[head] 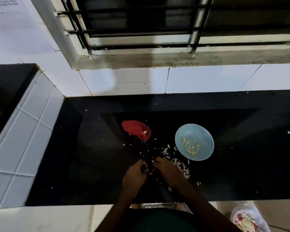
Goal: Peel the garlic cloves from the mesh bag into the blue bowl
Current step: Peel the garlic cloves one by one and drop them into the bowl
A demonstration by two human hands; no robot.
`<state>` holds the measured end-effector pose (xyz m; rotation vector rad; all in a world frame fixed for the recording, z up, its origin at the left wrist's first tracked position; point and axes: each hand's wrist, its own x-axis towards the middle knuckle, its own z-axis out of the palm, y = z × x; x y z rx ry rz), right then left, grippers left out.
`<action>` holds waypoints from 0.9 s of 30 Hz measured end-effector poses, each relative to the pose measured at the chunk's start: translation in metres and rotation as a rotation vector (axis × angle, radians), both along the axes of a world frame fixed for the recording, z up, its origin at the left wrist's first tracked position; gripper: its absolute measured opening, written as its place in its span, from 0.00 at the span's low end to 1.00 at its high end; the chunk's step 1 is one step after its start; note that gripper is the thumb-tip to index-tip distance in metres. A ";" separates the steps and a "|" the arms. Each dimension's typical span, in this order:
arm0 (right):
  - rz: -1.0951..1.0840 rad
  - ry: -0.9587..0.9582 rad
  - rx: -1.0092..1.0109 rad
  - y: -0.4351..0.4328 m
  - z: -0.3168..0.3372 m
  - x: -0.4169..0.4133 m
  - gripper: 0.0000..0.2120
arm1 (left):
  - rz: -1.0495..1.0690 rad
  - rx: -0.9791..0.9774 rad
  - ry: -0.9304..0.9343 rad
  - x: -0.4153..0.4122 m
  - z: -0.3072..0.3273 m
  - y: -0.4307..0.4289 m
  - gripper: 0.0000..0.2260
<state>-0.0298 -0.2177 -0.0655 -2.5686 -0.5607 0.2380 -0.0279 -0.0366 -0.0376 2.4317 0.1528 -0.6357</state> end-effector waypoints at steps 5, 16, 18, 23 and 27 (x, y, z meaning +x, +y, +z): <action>-0.220 0.060 0.164 -0.004 0.001 -0.011 0.09 | 0.003 -0.022 0.013 0.004 0.000 0.001 0.06; -0.466 0.192 0.311 -0.015 0.015 -0.008 0.07 | -0.032 -0.025 -0.054 0.005 -0.007 -0.001 0.05; -0.427 0.209 0.273 -0.011 0.013 -0.008 0.09 | -0.003 -0.020 -0.049 0.006 -0.006 0.000 0.06; -0.334 0.219 0.175 -0.005 0.011 -0.002 0.12 | 0.037 -0.099 -0.008 0.008 -0.014 0.000 0.06; -0.250 0.187 0.000 -0.005 0.009 0.001 0.07 | 0.057 -0.169 -0.001 0.009 -0.022 0.003 0.08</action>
